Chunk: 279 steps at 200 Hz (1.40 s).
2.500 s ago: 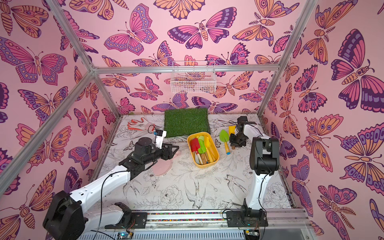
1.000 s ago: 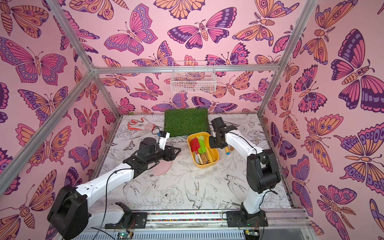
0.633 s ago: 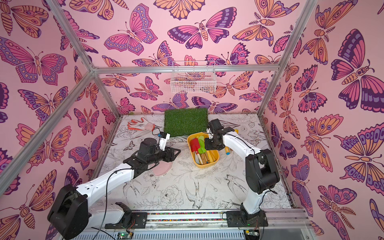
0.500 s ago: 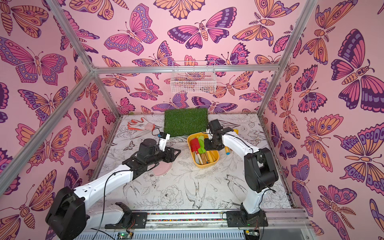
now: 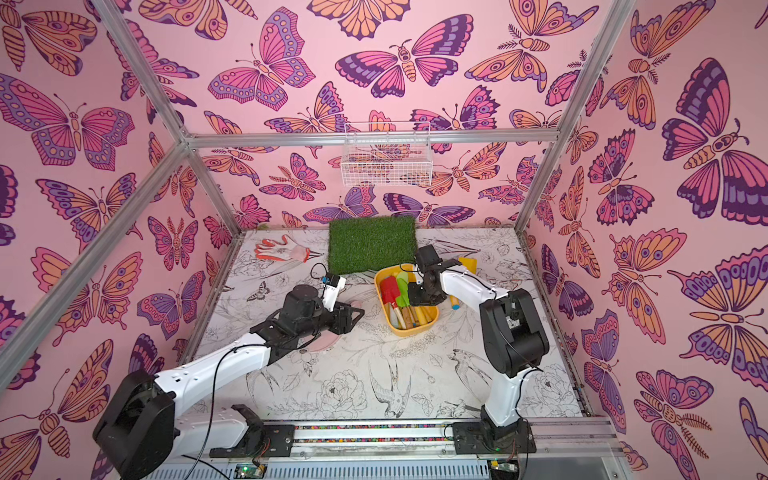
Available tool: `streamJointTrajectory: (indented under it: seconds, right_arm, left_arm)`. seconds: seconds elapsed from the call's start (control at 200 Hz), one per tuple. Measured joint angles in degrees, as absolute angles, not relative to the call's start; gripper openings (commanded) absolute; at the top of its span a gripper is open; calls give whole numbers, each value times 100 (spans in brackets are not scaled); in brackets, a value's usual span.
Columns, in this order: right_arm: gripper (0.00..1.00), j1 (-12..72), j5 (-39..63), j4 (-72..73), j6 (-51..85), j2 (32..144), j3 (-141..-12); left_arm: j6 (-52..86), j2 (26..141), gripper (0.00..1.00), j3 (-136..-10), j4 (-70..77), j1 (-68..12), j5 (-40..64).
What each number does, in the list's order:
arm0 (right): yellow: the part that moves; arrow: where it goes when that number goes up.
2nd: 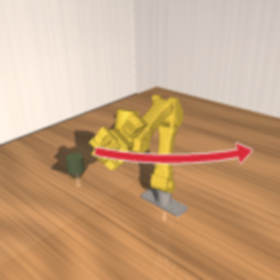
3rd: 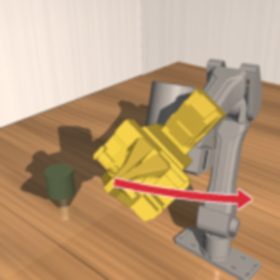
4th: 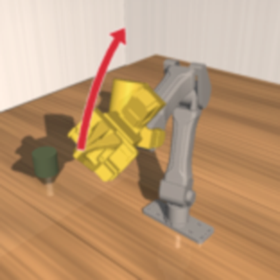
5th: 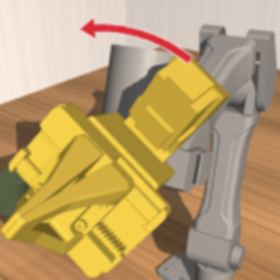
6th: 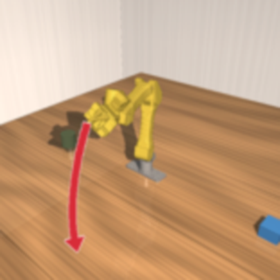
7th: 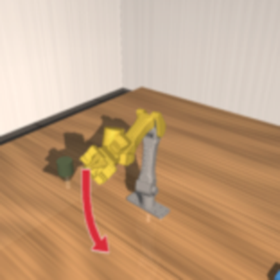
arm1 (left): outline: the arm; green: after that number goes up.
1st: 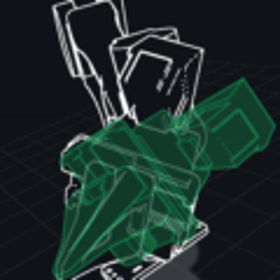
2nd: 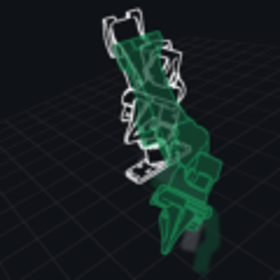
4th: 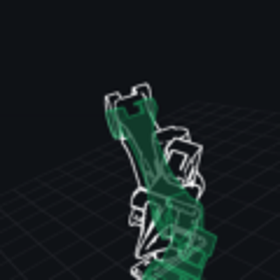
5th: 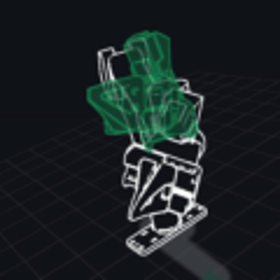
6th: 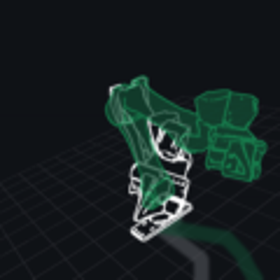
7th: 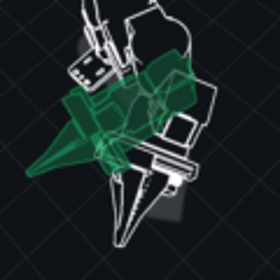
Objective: Take the shovel out of the storage box
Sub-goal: Pick up the shovel from the storage box.
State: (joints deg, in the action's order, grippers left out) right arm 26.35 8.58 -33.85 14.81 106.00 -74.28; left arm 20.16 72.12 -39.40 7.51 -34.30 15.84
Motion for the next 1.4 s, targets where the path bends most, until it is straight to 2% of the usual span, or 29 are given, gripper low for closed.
streamJointTrajectory:
  seconds: [0.14, 0.571, 0.866, 1.397]
  right_arm:
    - [40, 2659, 794, -3363, 1483, 10726, -7389]
    - [19, 2849, 628, -3273, 1455, 10761, -7382]
    - [14, 2910, 427, -3109, 1457, 10455, -7164]
    - [15, 2867, 3, -3030, 1507, 9332, -6810]
  left_arm:
    - [1994, 7212, 64, -3874, 860, -3430, 1584]
    - [1994, 7207, 63, -3767, 941, -3433, 1562]
    - [1994, 7207, 63, -3767, 941, -3433, 1559]
    - [1973, 7513, 63, -3767, 1026, -3649, 1518]
